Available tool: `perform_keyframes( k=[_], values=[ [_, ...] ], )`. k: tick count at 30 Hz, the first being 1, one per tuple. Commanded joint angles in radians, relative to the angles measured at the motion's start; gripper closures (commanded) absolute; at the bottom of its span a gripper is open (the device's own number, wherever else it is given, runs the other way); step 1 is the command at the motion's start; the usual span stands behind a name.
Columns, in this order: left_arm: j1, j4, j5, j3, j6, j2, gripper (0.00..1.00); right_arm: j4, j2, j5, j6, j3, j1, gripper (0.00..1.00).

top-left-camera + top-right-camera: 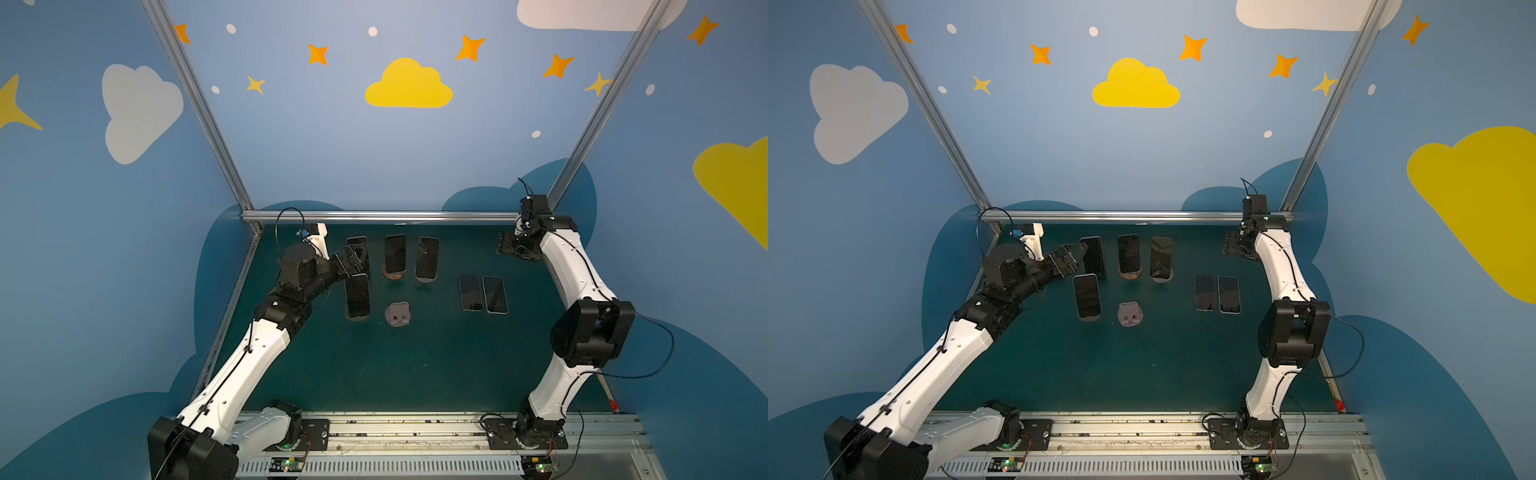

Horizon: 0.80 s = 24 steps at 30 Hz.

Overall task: Remove the phone from the phone stand
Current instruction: 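Open and raise the right gripper while the left gripper reaches toward the lavender stand, then lower the left gripper onto the empty lavender round stand and grasp it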

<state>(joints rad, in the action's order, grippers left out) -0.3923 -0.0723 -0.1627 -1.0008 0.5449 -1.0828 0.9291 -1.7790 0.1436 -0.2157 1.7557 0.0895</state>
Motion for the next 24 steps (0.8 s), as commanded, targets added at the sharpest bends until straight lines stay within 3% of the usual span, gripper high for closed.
perform_keyframes(
  k=[1, 5, 11, 15, 18, 21, 24],
  values=[
    [-0.153, -0.096, 0.274, 0.044, -0.054, 0.037, 0.00, -0.110, 0.115, 0.121, -0.073, -0.168, 0.110, 0.17],
    [-0.385, -0.111, 0.529, 0.112, -0.043, 0.045, 0.00, -0.348, 0.285, 0.101, -0.132, -0.428, 0.184, 0.13],
    [-0.599, -0.109, 0.697, 0.166, 0.051, -0.064, 0.00, -0.558, 0.501, 0.020, -0.185, -0.694, 0.207, 0.12],
    [-0.635, -0.141, 0.696, 0.112, 0.148, -0.229, 0.00, -0.717, 0.610, -0.017, -0.165, -0.848, 0.207, 0.12],
    [-0.635, -0.300, 0.681, -0.032, 0.242, -0.406, 0.00, -0.778, 0.633, 0.039, -0.173, -0.910, 0.205, 0.10],
    [-0.636, -0.465, 0.707, -0.177, 0.289, -0.557, 0.00, -0.753, 0.612, 0.034, -0.168, -0.895, 0.204, 0.09],
    [-0.635, -0.492, 0.712, -0.229, 0.323, -0.636, 0.00, -0.741, 0.589, 0.022, -0.185, -0.886, 0.204, 0.10]
  ],
)
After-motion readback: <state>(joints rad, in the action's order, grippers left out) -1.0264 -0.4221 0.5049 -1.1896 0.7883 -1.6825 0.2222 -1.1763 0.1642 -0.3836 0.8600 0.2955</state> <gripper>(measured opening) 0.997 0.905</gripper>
